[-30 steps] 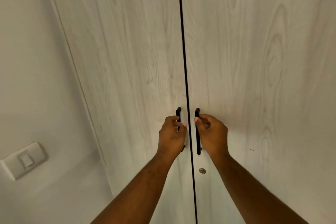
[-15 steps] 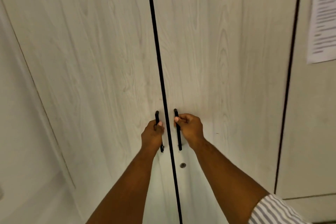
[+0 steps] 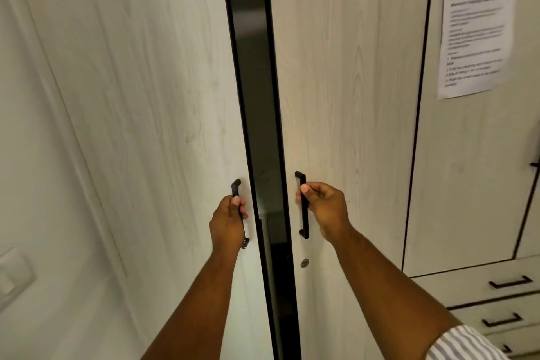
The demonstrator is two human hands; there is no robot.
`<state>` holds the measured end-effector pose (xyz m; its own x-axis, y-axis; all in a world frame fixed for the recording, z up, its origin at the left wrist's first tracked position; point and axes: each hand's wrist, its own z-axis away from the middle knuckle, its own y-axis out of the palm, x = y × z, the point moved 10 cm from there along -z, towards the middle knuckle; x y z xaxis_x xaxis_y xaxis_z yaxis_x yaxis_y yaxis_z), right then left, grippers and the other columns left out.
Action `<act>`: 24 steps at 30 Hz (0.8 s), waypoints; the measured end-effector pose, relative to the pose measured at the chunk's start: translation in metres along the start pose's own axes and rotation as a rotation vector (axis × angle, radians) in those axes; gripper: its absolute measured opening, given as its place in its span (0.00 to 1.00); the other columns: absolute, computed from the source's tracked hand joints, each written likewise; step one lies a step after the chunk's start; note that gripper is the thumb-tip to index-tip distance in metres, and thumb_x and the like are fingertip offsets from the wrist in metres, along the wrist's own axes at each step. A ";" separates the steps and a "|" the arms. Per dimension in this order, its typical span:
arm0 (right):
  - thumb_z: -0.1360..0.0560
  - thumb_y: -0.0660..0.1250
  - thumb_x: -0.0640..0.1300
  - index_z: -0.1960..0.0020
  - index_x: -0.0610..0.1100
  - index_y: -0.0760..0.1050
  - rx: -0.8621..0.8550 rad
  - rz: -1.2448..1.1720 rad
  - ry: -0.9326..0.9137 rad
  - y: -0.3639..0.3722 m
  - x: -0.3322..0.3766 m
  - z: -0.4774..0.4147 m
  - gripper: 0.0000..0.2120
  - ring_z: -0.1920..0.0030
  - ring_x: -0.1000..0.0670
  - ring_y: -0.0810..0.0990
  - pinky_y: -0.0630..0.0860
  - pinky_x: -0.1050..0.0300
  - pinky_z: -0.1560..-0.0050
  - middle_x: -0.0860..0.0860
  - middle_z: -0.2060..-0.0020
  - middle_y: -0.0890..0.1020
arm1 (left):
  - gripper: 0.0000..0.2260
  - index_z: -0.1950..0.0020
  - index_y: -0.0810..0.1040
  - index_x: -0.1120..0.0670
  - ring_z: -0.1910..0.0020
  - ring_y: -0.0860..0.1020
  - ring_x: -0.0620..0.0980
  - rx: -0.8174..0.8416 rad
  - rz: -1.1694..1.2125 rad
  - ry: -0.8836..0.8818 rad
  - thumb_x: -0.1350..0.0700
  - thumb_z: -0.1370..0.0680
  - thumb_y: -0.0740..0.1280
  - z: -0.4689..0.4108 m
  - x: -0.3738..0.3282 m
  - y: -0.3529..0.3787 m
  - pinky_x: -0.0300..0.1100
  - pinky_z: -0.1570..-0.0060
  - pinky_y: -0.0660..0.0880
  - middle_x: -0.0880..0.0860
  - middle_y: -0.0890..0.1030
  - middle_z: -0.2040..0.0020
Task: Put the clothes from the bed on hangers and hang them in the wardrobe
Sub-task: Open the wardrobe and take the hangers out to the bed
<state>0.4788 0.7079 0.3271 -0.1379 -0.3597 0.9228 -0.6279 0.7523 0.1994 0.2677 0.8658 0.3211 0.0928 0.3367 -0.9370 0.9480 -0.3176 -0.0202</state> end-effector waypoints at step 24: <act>0.20 0.68 0.49 0.47 0.50 0.83 -0.245 -0.045 -0.094 -0.206 0.074 0.134 0.07 0.54 0.49 0.85 0.82 0.52 0.43 0.51 0.59 0.87 | 0.21 0.29 0.67 0.59 0.35 0.75 0.66 -0.328 -0.392 -0.074 0.54 0.19 0.66 0.142 -0.034 -0.057 0.58 0.35 0.72 0.61 0.75 0.32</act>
<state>0.4951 0.4529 0.3099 -0.1915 -0.4371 0.8788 -0.4327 0.8413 0.3241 0.1671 0.7461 0.3047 -0.2991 0.3074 -0.9034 0.9540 0.1190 -0.2753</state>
